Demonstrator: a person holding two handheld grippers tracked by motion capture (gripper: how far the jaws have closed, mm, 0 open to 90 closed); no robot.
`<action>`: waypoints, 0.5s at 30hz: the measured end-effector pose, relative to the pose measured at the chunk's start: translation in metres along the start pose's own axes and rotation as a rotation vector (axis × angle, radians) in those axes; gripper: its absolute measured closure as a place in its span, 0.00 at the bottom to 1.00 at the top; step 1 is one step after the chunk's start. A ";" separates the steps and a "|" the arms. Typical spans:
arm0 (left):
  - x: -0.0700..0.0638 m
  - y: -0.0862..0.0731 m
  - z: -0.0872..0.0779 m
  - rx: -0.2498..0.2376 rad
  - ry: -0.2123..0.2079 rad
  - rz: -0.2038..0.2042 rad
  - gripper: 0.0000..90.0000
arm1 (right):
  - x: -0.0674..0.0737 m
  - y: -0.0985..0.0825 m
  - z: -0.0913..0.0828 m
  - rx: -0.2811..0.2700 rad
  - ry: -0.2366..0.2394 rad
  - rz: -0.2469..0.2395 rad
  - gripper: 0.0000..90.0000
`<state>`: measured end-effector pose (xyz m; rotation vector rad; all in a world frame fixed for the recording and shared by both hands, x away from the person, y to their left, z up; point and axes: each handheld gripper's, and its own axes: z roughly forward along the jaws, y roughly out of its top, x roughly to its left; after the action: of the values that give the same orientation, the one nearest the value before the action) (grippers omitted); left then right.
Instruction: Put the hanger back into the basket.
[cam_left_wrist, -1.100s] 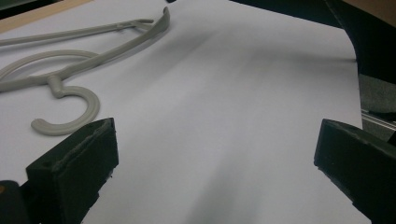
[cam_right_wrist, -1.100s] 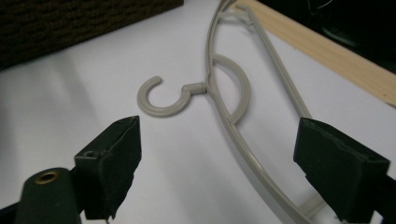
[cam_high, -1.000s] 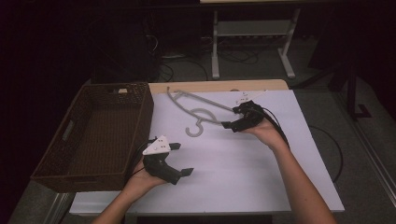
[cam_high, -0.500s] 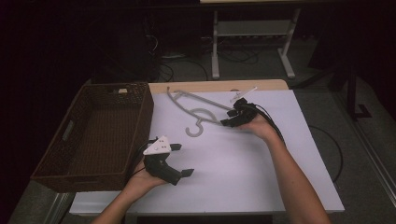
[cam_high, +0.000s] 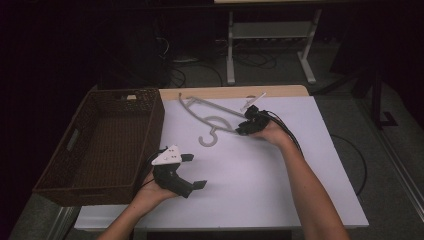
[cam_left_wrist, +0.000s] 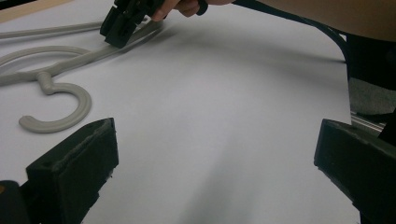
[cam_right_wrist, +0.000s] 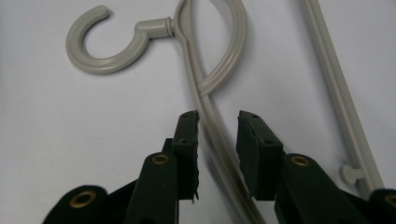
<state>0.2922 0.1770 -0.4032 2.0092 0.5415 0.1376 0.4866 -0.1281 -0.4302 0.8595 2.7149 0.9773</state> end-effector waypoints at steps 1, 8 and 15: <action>0.000 0.000 0.000 0.002 0.000 0.001 0.00 | 0.000 0.001 0.000 0.003 0.004 0.001 0.77; 0.001 0.000 0.000 -0.001 -0.001 0.001 0.00 | -0.004 -0.001 0.007 0.025 0.028 -0.034 0.81; 0.000 0.000 0.000 0.004 -0.004 0.001 0.00 | -0.006 -0.003 0.006 0.027 0.063 -0.045 0.85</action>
<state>0.2924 0.1769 -0.4037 2.0137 0.5390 0.1334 0.4917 -0.1301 -0.4370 0.7821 2.7934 0.9765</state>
